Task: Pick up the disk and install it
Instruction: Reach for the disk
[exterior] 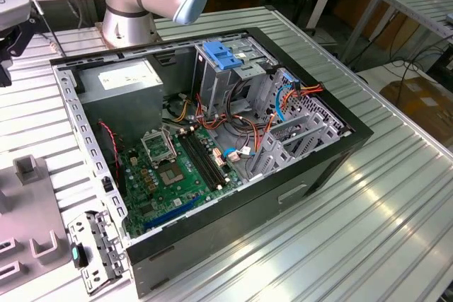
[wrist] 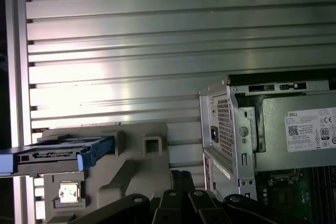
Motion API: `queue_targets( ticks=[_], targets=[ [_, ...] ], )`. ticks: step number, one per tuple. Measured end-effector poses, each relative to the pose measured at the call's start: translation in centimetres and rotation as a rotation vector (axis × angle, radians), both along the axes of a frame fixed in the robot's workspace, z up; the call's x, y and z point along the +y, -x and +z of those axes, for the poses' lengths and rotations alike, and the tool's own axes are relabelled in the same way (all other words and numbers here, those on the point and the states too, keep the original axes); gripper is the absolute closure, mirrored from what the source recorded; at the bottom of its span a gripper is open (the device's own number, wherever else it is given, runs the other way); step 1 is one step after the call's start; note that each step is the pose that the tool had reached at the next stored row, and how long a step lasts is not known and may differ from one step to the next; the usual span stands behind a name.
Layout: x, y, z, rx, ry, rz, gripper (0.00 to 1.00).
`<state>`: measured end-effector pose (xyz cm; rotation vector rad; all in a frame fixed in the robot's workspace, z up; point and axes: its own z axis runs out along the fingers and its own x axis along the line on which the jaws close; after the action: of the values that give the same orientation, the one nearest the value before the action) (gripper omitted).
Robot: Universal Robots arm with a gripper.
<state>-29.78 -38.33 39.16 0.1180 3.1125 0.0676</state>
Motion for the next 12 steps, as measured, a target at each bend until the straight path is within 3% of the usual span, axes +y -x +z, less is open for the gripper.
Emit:
queue_targets(
  ticks=[12],
  targets=[
    [0.11,1.42,-0.01,0.0,0.0,0.0,0.89]
  ],
)
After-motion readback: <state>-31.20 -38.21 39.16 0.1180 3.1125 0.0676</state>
